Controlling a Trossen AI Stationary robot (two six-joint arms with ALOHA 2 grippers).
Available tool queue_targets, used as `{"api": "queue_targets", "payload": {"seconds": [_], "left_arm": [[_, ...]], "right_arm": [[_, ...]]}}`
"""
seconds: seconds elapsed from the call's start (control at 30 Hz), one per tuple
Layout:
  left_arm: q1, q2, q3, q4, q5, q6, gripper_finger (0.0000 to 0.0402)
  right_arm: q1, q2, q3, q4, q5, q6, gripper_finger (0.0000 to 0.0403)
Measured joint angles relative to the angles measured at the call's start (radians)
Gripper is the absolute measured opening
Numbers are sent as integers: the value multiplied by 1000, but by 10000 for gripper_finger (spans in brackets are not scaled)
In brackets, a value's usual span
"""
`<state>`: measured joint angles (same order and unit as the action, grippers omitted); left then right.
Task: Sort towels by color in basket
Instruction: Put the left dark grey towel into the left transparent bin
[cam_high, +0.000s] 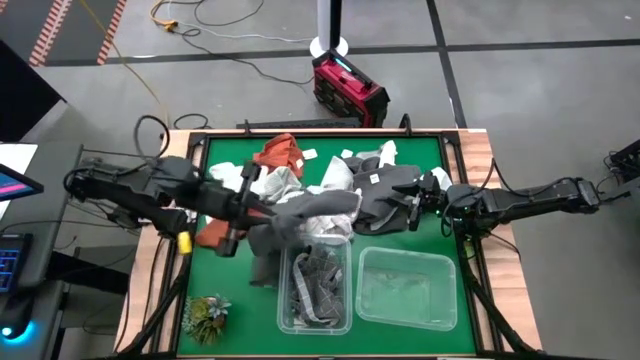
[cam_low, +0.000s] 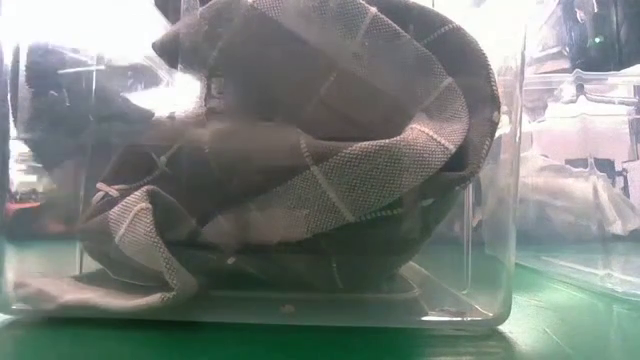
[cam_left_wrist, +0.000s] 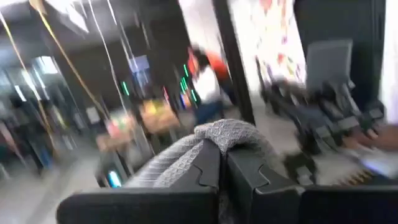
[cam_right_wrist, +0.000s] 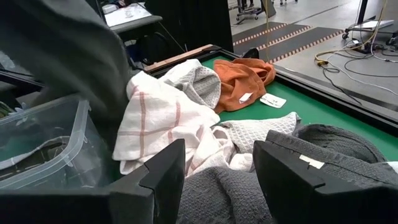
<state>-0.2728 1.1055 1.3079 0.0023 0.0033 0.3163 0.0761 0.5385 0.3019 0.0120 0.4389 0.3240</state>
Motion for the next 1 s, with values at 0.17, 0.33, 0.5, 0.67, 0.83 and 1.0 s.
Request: {"api": "queue_targets", "payload": {"seconds": [0.17, 0.33, 0.5, 0.67, 0.83, 1.0], "left_arm": [[-25, 0, 0, 249, 61, 141, 3], [-26, 9, 2, 381, 183, 125, 4], [-31, 68, 1, 630, 205, 130, 4], [-18, 109, 3, 674, 74, 129, 4], [34, 165, 18, 407, -20, -1, 4], [44, 239, 104, 12, -17, -48, 4]], "right_arm": [[0, 0, 0, -2, 0, -1, 219], [0, 0, 0, -4, 0, -3, 219], [0, 1, 0, -2, 0, -3, 219], [0, 12, 0, 0, 0, 1, 219], [0, 23, 0, -1, 0, 1, 219], [0, 26, 0, -1, 0, 1, 219]]}}
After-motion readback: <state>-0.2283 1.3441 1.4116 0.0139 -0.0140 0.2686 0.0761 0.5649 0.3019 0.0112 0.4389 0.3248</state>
